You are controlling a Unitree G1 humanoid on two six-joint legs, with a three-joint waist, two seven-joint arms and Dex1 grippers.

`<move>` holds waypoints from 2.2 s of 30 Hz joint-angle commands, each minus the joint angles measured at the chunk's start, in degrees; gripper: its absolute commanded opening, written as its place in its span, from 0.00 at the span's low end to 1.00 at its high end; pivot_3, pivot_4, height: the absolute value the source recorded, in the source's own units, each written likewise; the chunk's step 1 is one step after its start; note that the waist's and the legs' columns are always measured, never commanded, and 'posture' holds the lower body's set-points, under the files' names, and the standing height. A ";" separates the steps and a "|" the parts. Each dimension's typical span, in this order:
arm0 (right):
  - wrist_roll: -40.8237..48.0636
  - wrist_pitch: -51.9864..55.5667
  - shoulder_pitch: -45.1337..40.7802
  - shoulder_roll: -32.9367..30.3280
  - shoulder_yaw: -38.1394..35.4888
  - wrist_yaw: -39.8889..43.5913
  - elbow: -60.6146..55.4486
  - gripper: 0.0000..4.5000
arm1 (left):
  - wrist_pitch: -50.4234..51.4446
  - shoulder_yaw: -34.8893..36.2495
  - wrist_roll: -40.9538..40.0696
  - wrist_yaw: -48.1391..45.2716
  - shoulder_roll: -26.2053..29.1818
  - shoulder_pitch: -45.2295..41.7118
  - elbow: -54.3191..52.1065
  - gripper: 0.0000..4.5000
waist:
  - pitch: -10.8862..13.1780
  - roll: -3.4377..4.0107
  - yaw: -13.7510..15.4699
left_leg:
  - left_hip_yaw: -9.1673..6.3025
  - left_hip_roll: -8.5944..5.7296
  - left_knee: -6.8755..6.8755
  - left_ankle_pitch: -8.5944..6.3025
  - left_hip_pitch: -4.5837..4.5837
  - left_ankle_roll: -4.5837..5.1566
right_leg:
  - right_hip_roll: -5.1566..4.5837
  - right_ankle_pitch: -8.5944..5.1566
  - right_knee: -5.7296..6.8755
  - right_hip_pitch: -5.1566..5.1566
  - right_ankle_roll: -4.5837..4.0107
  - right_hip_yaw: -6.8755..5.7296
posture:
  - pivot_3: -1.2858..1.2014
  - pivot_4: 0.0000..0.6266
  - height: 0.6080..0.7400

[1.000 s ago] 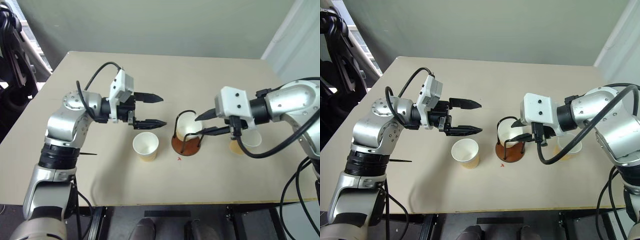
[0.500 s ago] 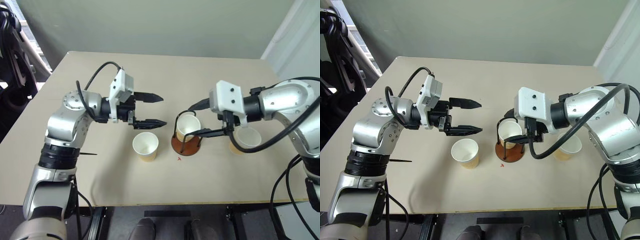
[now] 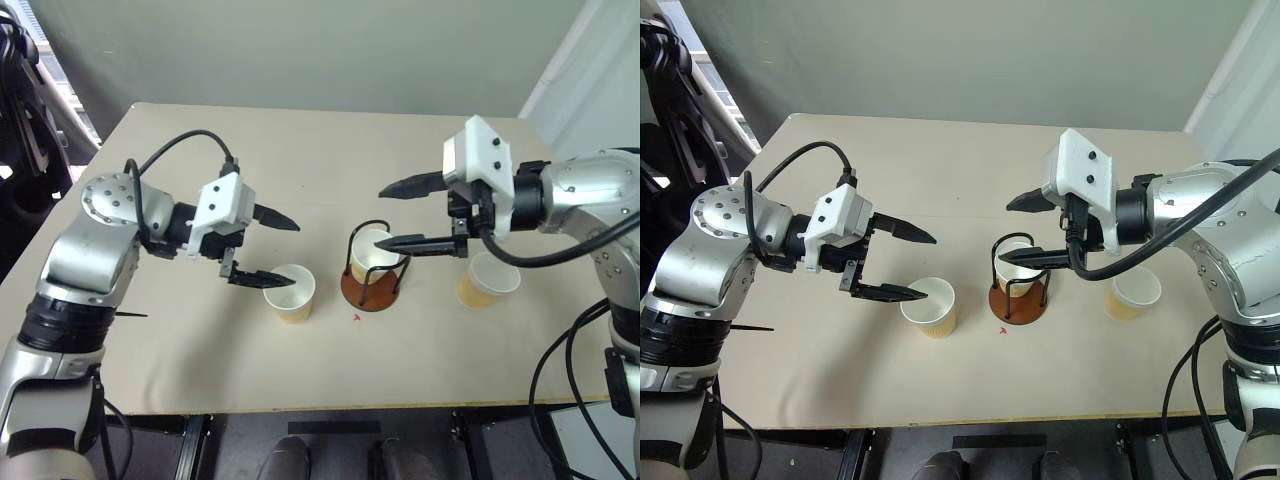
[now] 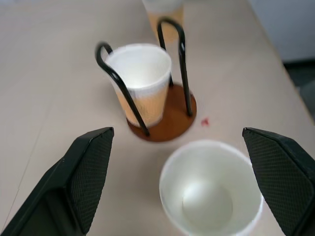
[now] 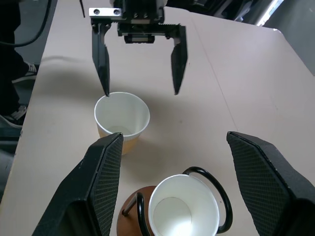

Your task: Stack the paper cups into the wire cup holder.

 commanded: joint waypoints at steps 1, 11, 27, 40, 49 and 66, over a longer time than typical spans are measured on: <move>1.14 -0.35 -0.46 -0.82 -2.61 -0.96 -1.32 0.75 | -2.43 -0.46 1.17 -2.10 1.62 -0.02 -3.15 1.00 | 0.00 0.00 -0.06 | 0.00 0.00 0.00 0.00 0.00 0.00 | 0.00 -0.01 0.01 0.00 -0.01 0.00 | 0.52 0.24 1.00; 3.41 1.26 -0.32 -2.02 -2.86 -1.31 -1.95 0.75 | -7.15 -3.51 4.35 -6.70 3.00 -0.70 -5.05 1.00 | 0.00 0.00 -0.14 | -0.01 0.01 -0.04 -0.01 -0.01 0.00 | -0.01 -0.02 0.03 -0.03 -0.03 0.00 | 0.52 0.24 1.00; 9.77 2.67 4.94 -6.51 -5.99 -0.78 -5.00 0.75 | -12.22 -6.18 5.90 -8.92 7.64 0.43 -4.44 1.00 | 0.00 0.00 -0.47 | -0.01 0.02 -0.09 -0.01 -0.01 0.01 | -0.02 -0.04 0.06 -0.04 -0.07 0.00 | 0.52 0.24 1.00; 9.85 2.05 6.56 -7.66 -6.89 -1.23 -4.84 0.75 | -19.75 -8.39 10.54 -8.37 7.53 3.06 -3.11 1.00 | 0.00 0.00 -0.53 | -0.01 0.02 -0.09 -0.03 -0.01 0.04 | -0.02 -0.05 0.09 -0.05 -0.09 0.00 | 0.52 0.24 1.00; 9.92 1.85 7.16 -7.71 -7.15 -2.05 -5.24 0.75 | -21.42 -9.91 13.16 -6.80 4.48 3.98 -2.01 1.00 | 0.00 0.00 -0.55 | -0.01 0.02 -0.08 -0.03 -0.01 0.04 | -0.03 -0.05 0.14 -0.06 -0.09 0.00 | 0.52 0.24 1.00; 9.30 0.79 11.71 -10.12 -7.34 -1.90 -3.80 0.76 | -16.58 -8.59 11.46 -6.36 0.49 2.21 0.35 0.01 | 0.00 0.00 -0.56 | -0.01 0.02 -0.08 -0.03 -0.03 0.04 | -0.04 -0.05 0.17 -0.05 -0.09 0.00 | 0.52 0.24 1.00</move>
